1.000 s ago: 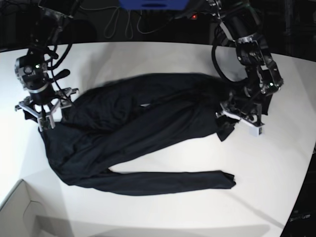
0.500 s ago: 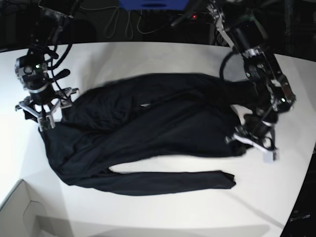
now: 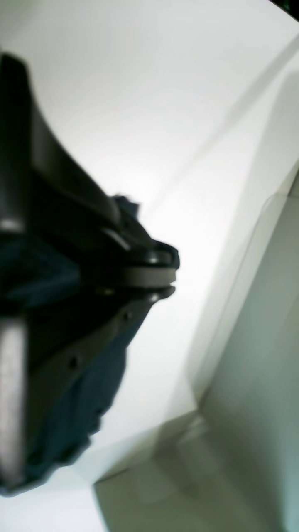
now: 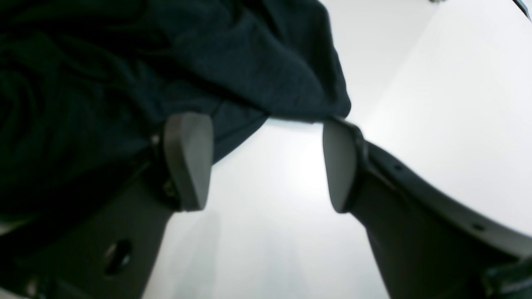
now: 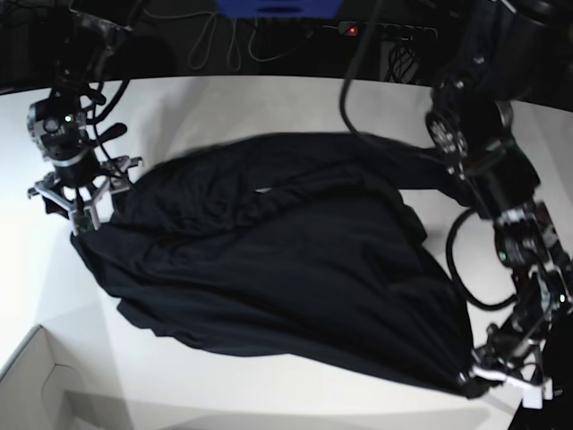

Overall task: Layout the t-shirt on the table in an organized manner, then fold the t-shirt properly
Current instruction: 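Pull the grasped shirt with the left gripper away from the right gripper, then regrasp the shirt edge with the left gripper and pull it outward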

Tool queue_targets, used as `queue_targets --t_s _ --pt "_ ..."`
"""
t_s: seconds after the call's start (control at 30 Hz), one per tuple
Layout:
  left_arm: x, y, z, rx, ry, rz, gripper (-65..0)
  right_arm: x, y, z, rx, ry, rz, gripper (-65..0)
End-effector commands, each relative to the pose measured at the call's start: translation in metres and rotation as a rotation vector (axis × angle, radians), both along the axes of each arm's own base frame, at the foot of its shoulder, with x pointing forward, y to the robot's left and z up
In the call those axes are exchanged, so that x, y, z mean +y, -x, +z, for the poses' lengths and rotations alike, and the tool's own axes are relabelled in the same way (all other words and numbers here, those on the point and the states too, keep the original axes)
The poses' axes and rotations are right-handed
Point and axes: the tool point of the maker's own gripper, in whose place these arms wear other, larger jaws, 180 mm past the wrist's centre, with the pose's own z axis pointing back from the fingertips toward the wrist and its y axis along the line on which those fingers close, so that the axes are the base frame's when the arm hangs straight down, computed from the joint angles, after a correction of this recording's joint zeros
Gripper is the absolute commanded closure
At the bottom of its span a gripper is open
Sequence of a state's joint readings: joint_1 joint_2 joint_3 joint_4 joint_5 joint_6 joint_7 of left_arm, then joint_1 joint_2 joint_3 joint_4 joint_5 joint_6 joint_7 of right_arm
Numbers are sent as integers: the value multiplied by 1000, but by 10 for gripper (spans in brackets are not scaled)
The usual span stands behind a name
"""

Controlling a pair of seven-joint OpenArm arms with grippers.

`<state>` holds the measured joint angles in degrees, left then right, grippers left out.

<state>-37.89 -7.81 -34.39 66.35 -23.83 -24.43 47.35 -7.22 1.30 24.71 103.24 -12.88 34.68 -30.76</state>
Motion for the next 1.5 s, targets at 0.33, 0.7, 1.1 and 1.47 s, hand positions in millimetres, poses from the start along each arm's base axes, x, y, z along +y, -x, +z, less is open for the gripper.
queue_targets --t_s 0.33,0.7,1.1,1.47 --pt "-20 -77 21 -105 118 5 -9 -2 4 5 -18 9 1 -381" --pt "9 -76 -14 -27 154 139 -356 -1 15 -4 12 6 4 -381" --pt "58 10 -56 46 62 190 -283 58 27 7 -12 -36 119 -381" --pt "31 138 -163 285 -13 168 -307 101 32 -2 16 -80 225 -381"
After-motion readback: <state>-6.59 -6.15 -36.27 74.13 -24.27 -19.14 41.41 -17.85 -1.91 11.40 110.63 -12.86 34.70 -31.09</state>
